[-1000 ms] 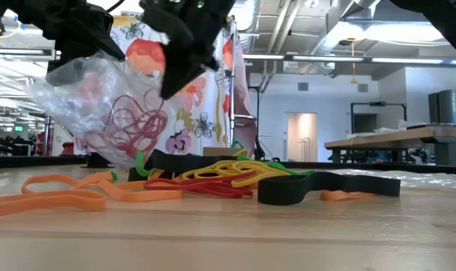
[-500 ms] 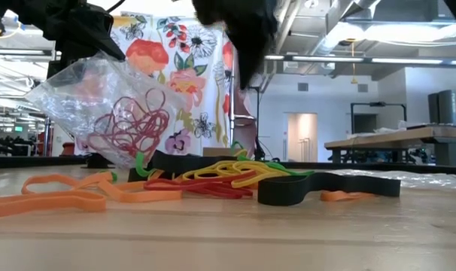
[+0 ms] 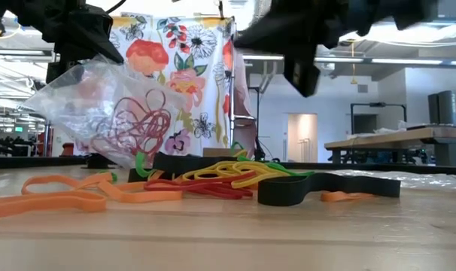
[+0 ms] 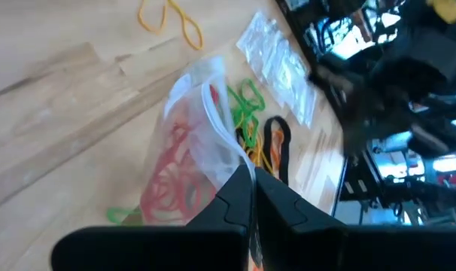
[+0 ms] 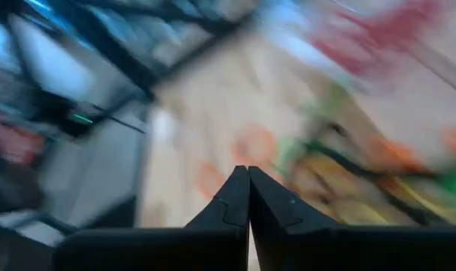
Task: Sort rubber bands
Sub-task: Put the red rubber band into the transparent zip bag
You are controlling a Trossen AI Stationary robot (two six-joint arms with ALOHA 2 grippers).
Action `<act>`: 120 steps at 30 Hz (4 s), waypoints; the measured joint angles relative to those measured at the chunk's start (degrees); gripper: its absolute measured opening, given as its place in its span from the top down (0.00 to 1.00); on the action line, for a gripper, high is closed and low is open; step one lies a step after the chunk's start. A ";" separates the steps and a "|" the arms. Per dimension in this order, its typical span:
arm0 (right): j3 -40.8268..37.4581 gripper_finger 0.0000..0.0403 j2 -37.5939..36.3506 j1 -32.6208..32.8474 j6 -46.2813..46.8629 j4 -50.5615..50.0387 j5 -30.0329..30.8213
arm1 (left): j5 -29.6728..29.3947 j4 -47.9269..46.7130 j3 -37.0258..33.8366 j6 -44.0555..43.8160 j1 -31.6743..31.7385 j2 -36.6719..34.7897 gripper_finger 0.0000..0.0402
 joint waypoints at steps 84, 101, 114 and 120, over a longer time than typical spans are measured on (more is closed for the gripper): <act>66.28 0.80 30.52 1.31 -16.18 -80.80 -4.78 | -2.22 5.87 -0.02 3.98 0.13 0.00 1.00; 52.32 0.80 30.50 1.19 -21.41 -64.58 -2.57 | -2.24 5.89 0.00 3.45 0.13 0.00 1.00; 47.69 0.80 32.39 -0.38 -26.09 -58.58 -2.91 | -2.24 5.86 0.02 3.66 0.12 0.00 1.00; 47.89 0.92 32.88 0.34 -26.00 -59.99 -5.87 | -2.24 5.77 0.04 3.62 0.13 -0.01 1.00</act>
